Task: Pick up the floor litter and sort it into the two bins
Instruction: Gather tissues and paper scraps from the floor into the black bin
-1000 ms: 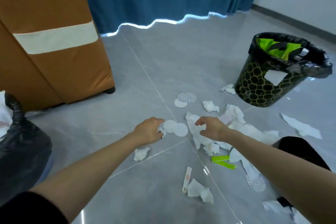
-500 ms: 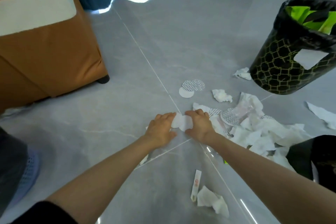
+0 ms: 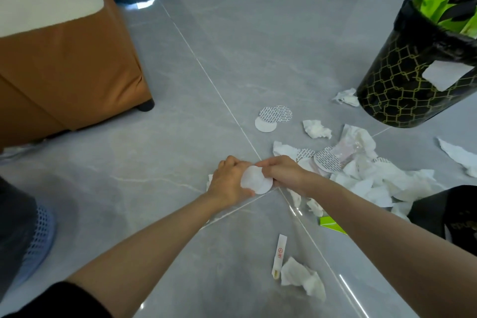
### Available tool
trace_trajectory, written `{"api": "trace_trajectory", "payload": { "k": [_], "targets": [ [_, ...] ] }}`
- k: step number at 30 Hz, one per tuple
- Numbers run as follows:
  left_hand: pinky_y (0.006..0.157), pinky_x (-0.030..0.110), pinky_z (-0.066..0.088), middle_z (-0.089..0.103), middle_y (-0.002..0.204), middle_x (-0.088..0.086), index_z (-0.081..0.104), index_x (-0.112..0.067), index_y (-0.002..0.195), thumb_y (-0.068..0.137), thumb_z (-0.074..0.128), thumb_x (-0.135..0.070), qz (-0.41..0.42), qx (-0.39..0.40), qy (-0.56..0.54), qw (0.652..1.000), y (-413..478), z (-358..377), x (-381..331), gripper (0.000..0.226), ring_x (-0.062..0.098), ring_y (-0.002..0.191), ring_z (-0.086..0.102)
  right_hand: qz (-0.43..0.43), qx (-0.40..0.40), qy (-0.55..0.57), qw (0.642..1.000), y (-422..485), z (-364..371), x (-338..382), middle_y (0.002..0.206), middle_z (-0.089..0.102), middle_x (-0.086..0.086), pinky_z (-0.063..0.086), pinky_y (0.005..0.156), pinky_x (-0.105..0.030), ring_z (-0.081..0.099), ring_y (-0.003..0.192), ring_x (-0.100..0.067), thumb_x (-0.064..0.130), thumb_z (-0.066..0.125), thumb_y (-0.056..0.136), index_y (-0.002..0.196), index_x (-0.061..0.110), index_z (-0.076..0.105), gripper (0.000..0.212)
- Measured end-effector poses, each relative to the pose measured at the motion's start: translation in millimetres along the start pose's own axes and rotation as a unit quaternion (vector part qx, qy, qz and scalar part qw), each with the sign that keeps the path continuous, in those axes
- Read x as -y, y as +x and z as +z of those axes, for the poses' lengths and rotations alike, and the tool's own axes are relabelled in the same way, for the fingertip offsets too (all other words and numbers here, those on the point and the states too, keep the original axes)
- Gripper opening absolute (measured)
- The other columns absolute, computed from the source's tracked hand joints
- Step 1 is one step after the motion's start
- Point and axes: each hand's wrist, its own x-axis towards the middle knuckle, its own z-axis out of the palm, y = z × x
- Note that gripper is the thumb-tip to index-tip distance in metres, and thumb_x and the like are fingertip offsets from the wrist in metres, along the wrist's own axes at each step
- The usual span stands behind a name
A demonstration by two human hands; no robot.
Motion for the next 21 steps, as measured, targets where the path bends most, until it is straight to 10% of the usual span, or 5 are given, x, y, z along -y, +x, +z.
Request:
{"api": "trace_trajectory", "payload": {
  "k": [10, 21],
  "targets": [
    [0.098, 0.031, 0.018, 0.028, 0.134, -0.006, 0.037, -0.035, 0.135, 0.065, 0.076, -0.047, -0.038, -0.045, 0.058, 0.997, -27, -15, 20, 0.081, 0.019, 0.127, 0.023, -0.019, -0.103, -0.125, 0.987, -2, 1, 0, 0.096, 0.058, -0.001, 0.041, 0.079, -0.023, 0.052, 0.094, -0.014, 0.004, 0.060, 0.082, 0.106, 0.010, 0.067, 0.027],
    [0.092, 0.032, 0.043, 0.043, 0.116, 0.002, 0.054, -0.022, 0.118, 0.081, 0.067, -0.028, -0.027, -0.027, -0.005, 0.999, -47, -18, 39, 0.040, 0.021, 0.110, 0.041, -0.048, -0.114, -0.110, 0.986, -11, 5, 9, 0.098, 0.057, -0.003, 0.044, 0.069, -0.022, 0.053, 0.096, -0.016, 0.004, 0.058, 0.083, 0.109, 0.009, 0.065, 0.028]
  ]
}}
